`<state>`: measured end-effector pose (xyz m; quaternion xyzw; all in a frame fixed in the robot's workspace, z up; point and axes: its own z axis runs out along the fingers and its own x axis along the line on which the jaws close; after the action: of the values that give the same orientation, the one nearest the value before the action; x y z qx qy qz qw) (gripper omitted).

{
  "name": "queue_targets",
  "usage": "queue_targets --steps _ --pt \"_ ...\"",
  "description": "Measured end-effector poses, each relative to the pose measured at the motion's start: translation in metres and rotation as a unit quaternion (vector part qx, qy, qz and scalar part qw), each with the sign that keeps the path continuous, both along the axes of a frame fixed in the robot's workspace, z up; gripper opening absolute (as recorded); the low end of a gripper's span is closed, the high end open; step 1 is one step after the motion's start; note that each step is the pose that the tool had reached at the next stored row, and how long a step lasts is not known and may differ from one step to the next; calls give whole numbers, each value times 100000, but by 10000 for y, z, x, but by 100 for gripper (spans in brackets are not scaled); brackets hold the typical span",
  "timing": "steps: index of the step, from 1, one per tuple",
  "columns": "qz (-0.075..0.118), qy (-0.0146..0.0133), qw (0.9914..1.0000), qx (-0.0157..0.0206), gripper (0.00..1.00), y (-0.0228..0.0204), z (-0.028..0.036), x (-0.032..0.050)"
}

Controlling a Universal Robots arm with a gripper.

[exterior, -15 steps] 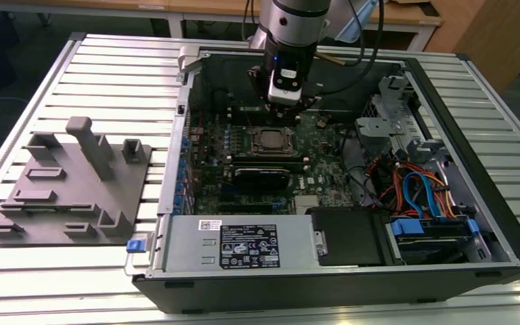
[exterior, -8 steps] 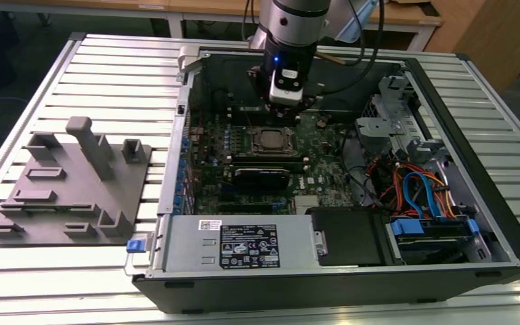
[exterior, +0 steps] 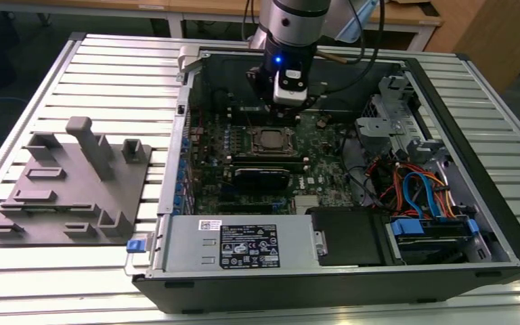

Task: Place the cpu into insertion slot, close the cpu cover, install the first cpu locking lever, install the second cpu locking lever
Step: 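Install the first cpu locking lever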

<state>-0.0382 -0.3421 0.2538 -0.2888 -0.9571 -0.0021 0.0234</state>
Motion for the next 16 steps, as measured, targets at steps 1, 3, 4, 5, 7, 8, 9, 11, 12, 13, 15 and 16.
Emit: queue_targets --steps 1,3,4,5,7,8,9,11,12,13,15,16 --pt "468 -1 99999 2 11 0 0 0" --pt "1452 -1 99989 3 11 0 0 0" --pt "1924 1 99981 1 11 0 0 0" --pt "2382 1 99972 2 11 0 0 0" --pt "3253 0 99947 -1 11 0 0 0" --pt "3644 1 99934 0 11 0 0 0" --pt "4022 0 99919 1 11 0 0 0" --pt "4785 3 99885 -1 11 0 0 0" --pt "5125 -1 99869 2 11 0 0 0" --pt "5463 -1 99851 1 11 0 0 0" --pt "6150 0 99811 1 11 0 0 0" --pt "6482 0 99790 0 11 0 0 0"
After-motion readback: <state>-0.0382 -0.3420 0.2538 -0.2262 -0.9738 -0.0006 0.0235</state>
